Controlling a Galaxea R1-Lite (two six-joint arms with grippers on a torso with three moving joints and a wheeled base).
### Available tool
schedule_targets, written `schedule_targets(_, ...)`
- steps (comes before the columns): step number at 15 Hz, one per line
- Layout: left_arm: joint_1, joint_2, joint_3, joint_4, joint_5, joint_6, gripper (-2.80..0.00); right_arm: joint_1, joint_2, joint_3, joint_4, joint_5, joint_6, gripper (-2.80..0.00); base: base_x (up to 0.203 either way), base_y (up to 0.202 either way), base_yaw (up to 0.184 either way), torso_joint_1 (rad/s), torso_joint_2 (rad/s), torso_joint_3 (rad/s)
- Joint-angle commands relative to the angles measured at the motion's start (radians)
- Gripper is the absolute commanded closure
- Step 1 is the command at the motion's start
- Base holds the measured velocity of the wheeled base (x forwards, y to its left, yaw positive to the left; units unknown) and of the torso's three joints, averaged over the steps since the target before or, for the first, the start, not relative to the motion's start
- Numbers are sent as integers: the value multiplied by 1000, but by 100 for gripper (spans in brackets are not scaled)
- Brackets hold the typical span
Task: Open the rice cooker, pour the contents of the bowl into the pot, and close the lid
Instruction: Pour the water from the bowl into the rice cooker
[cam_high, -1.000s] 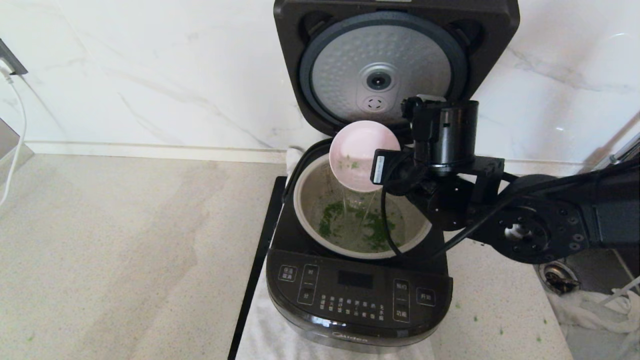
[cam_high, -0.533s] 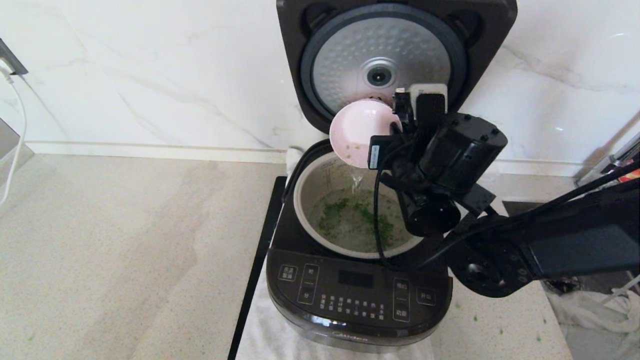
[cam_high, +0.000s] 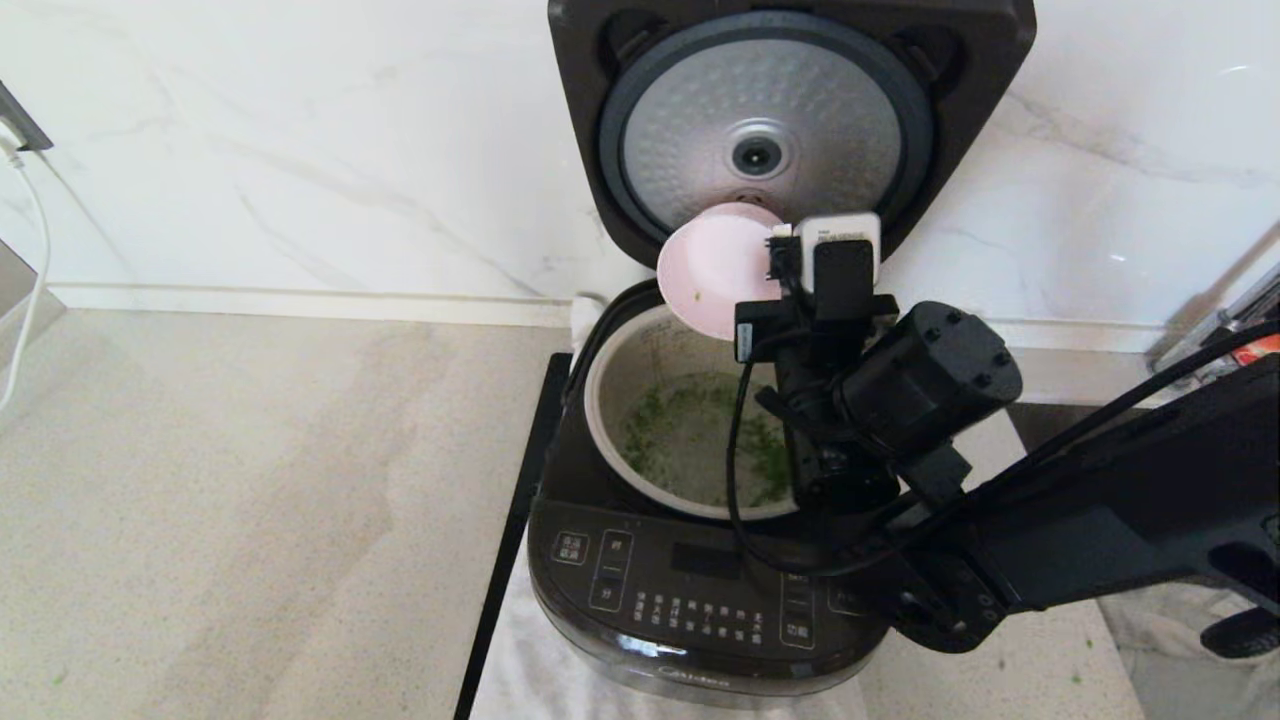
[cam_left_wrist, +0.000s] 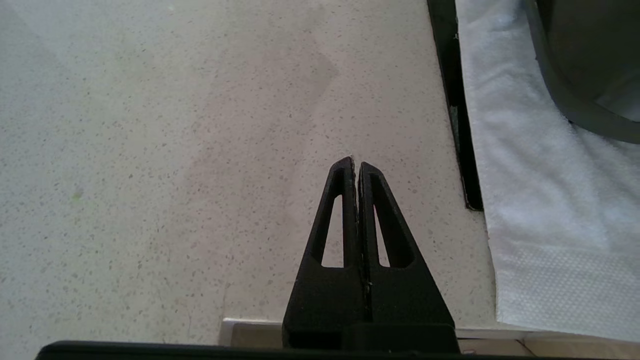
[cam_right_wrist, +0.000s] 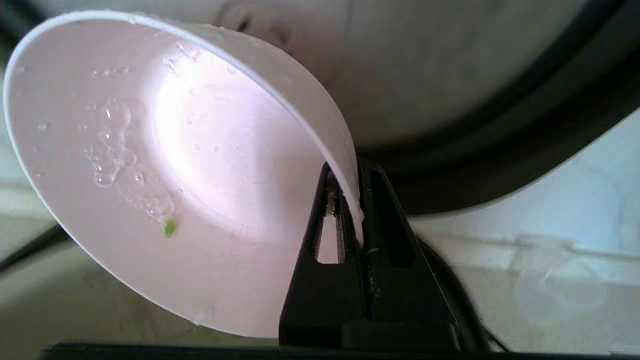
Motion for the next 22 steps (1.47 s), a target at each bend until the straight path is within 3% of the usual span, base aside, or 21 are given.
schedule_targets(1, 0, -1, 0, 1, 0, 1, 0, 13, -5, 39, -7, -1, 1, 0, 0, 0, 0, 0, 0, 0)
schedule_targets(7, 0, -1, 0, 1, 0, 1, 0, 60, -3, 41, -7, -1, 2, 0, 0, 0, 0, 0, 0, 0)
schedule_targets(18, 0, -1, 0, 1, 0, 1, 0, 42, -61, -62, -7, -31, -68, 0, 0, 0, 0, 0, 0, 0)
schedule_targets(22, 0, -1, 0, 1, 0, 1, 0, 14, -71, -61, 83, -86, -25, 0, 0, 0, 0, 0, 0, 0)
